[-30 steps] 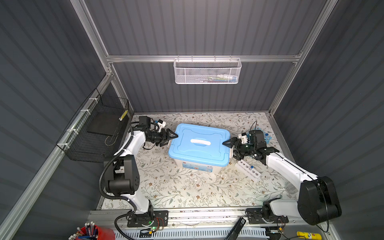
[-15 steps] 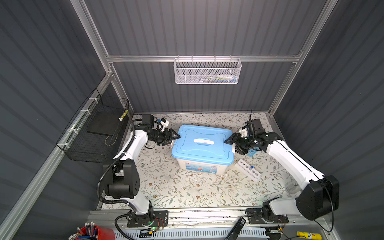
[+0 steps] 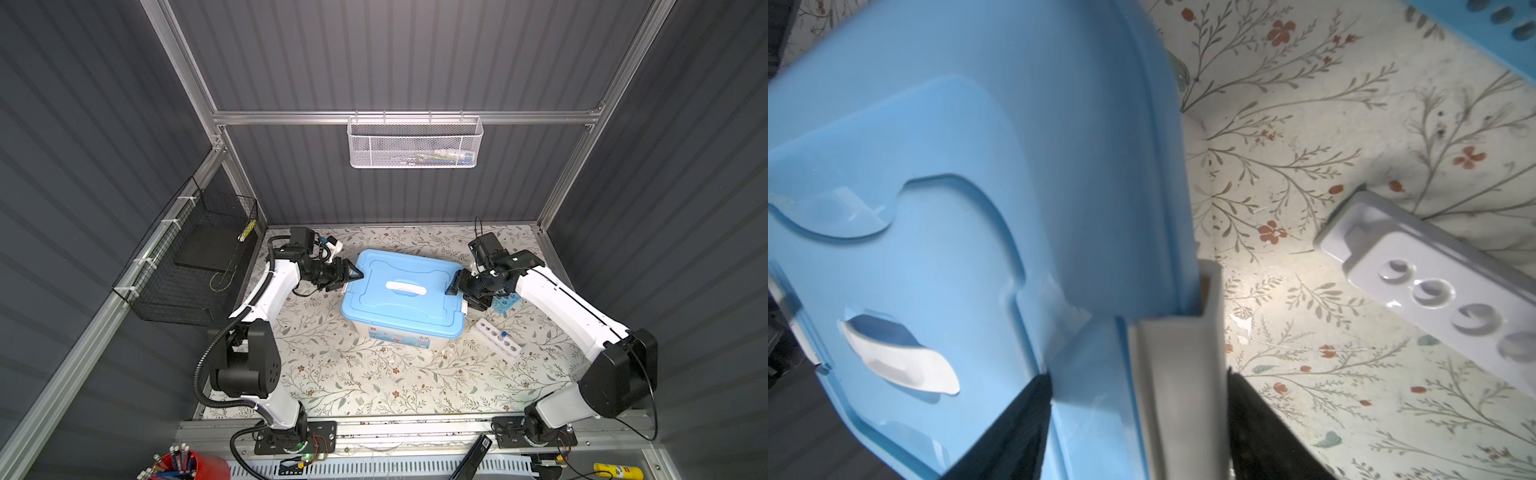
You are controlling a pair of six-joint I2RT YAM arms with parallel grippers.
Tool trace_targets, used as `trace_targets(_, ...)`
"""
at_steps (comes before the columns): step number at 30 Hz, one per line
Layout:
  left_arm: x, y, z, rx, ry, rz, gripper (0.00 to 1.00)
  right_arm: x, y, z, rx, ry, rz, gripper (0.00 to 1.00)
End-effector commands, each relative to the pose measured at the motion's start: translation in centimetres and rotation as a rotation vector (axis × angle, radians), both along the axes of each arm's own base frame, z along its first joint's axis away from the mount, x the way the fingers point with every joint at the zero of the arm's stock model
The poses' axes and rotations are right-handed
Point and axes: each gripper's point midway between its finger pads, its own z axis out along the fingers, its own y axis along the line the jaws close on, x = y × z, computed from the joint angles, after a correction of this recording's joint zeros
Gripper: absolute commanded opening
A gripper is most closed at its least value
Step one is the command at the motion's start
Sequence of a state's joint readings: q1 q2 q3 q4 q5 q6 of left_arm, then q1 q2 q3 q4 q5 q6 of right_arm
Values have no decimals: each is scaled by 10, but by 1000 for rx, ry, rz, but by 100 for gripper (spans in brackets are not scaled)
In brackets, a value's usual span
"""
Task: Organize the chemistry lab equipment
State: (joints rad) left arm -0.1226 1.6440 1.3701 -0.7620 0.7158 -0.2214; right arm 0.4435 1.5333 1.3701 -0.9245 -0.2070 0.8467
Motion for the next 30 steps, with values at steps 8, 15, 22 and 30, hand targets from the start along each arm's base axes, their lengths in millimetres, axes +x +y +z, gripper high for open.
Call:
trace_targets(8,-21,-38,25,-38,-16,-138,56,-8,12,-30,-178,107,45,62)
trace_targets(15,-27,-56,11,30,12,-178,41,-6,21,-34,-220,123,68,55)
trace_targets(22,-38,-75,10,58,6,-244,49,-4,32,-41,-256,140,101,51)
trace_targets(30,-47,-85,-11,130,38,-301,18,4,38,-51,-339,162,129,37)
